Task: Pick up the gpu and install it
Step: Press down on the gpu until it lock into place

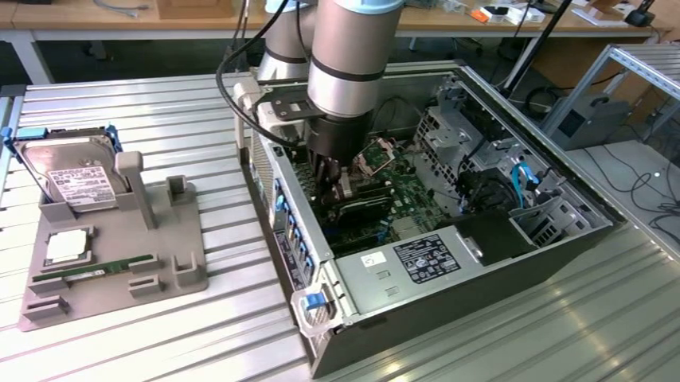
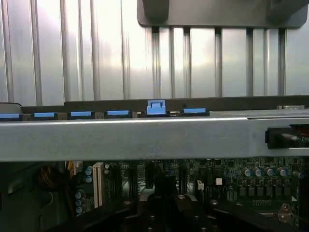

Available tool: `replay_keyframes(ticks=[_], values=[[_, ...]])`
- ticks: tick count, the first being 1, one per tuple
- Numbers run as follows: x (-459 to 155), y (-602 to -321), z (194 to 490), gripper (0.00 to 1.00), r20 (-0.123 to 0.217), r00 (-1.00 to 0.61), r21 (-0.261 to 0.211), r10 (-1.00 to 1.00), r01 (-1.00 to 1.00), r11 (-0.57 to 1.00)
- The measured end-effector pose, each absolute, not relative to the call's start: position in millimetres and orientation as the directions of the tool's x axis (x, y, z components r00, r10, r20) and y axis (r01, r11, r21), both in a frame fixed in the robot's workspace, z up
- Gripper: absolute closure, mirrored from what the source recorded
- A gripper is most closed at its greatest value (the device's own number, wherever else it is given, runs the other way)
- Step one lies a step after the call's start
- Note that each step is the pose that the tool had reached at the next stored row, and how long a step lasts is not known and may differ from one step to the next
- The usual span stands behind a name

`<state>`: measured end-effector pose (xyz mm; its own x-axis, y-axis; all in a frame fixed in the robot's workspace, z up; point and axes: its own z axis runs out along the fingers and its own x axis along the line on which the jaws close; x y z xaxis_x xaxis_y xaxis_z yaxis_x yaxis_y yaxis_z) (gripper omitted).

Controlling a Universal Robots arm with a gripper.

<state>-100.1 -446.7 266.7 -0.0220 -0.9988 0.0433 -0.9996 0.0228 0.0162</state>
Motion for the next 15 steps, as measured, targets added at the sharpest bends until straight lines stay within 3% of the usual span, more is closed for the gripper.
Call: replay_keyframes(ticks=[11, 15], values=[[-92, -456, 269, 0.89, 0.014, -0.001, 0.020, -1.000, -1.000, 0.001], [-84, -456, 285, 0.89, 0.013, -0.001, 0.013, -1.000, -1.000, 0.001]])
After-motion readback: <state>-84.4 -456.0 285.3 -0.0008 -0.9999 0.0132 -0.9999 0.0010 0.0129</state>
